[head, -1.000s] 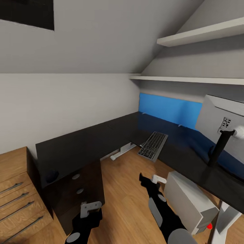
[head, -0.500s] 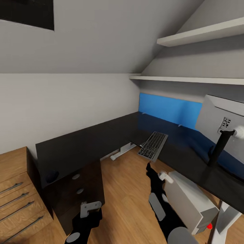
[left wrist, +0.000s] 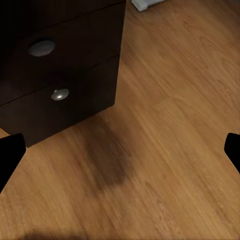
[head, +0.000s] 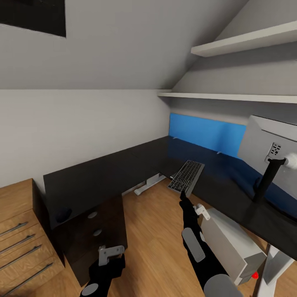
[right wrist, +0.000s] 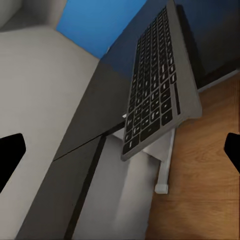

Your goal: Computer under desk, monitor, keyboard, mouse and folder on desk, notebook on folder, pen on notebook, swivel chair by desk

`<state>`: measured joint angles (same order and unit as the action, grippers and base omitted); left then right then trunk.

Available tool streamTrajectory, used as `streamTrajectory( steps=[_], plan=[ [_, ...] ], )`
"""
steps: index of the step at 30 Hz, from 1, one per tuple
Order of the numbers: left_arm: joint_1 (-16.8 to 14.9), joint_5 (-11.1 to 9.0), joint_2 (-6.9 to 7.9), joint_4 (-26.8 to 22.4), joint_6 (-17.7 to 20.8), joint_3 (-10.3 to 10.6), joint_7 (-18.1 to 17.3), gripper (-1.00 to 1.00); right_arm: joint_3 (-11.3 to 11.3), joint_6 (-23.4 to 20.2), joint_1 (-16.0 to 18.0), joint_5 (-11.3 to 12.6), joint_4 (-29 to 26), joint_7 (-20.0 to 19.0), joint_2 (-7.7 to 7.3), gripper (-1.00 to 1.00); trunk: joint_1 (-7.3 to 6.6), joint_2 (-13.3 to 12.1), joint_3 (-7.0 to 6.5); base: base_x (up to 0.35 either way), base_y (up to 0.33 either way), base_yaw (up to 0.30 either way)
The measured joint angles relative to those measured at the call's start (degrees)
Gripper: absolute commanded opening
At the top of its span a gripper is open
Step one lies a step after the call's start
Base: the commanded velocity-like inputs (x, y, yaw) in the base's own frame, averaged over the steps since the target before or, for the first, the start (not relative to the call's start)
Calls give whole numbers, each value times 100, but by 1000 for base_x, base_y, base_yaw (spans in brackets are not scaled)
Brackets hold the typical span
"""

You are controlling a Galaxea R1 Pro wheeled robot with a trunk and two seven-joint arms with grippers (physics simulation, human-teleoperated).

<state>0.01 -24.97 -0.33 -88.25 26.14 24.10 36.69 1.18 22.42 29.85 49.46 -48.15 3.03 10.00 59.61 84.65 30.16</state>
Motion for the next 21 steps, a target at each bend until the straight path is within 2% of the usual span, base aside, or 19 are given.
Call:
streamTrajectory(
  steps=[3,10,19,21],
  plan=[
    [0,0,-1,1,-1,6,0,100,2,-12,0,5,1,49,0,100,0,0,0,0,0,0],
    [0,-2,-23,-53,-14,19,-8,100,84,-14,0,9,398,88,0,100,0,0,0,0,0,0],
    [0,-22,-35,-67,-15,21,-9,100,94,-11,0,28,500,74,0,100,0,0,0,0,0,0],
    [0,-38,-37,-68,-15,23,-4,100,96,7,0,32,511,67,0,100,43,79,35,0,0,0]
  ],
)
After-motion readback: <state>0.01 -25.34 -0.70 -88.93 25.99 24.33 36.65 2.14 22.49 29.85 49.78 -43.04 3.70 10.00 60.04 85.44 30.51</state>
